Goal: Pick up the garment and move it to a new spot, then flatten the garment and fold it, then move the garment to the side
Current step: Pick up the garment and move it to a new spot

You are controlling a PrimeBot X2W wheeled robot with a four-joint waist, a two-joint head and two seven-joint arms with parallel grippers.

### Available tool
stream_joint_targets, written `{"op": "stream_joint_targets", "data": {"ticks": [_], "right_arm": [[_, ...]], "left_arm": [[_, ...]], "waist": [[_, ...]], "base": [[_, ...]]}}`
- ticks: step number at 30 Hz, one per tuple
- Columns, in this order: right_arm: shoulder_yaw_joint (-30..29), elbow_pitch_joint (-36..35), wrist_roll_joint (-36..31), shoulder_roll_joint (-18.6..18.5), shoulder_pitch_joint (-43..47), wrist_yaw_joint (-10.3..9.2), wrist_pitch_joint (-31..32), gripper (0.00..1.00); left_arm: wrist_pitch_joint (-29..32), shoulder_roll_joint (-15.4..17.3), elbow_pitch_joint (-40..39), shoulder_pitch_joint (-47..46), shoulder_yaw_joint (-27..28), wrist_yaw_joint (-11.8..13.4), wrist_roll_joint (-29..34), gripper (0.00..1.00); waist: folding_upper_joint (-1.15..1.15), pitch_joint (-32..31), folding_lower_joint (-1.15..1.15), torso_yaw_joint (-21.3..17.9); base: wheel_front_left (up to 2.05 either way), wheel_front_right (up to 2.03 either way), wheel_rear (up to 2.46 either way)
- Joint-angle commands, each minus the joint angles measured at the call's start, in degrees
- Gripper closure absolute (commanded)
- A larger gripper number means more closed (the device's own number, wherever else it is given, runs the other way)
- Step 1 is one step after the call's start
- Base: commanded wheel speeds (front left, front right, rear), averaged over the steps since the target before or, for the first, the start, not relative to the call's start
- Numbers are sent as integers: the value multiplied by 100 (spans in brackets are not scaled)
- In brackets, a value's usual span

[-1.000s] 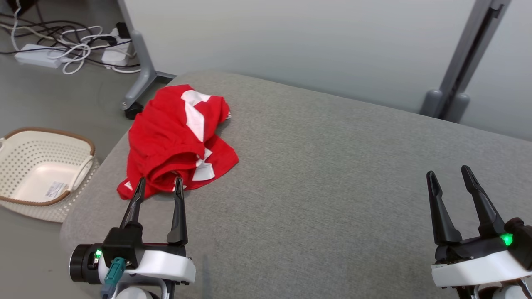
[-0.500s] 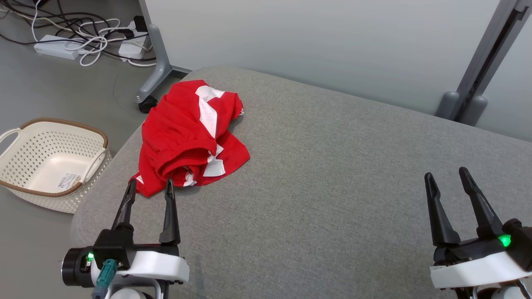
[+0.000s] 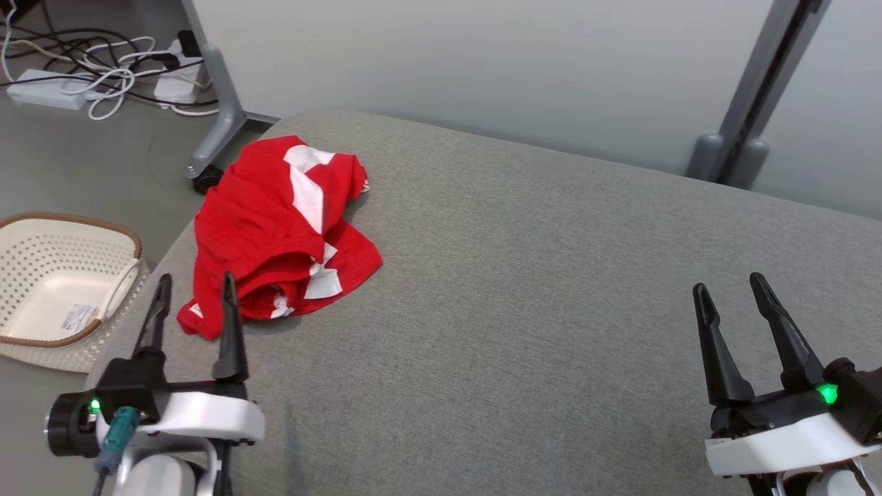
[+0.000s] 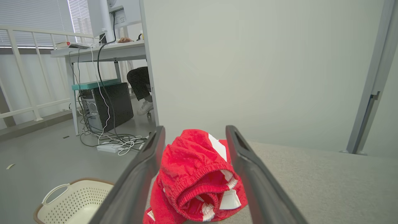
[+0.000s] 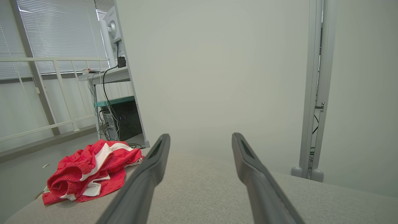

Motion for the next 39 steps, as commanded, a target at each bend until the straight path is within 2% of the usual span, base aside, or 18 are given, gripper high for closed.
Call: {"op": "stream_joint_targets", "data": {"ticks": [1,8,13,21,27,39], "right_arm": [[-3,5,29,-31,-46,9,-28,0],[45,-3,65,-84,-147,9,-28,0],[70,-29,93,-148,-236,9,-28,0],[94,-26,143,-206,-338,9,-28,0],[120,-12,171,-222,-390,9,-28,0],[140,-18,227,-300,-554,9,-28,0]], "left_arm": [[-11,120,175,-142,88,-71,-19,0],[84,710,954,-845,320,-406,-153,0],[465,1033,1379,-1217,396,-629,-290,0],[1671,1489,2299,-1829,565,-901,-696,0],[2571,1672,2906,-2230,626,-1039,-1033,0],[3425,1718,4133,-2651,733,-1172,-1589,0]], "waist": [[0,39,0,-126],[0,190,0,-526],[0,302,0,-744],[0,402,0,-1127],[0,440,0,-1339],[0,666,0,-1768]], "base": [[0,0,0],[0,0,0],[0,0,0],[0,0,0],[0,0,0],[0,0,0]]}}
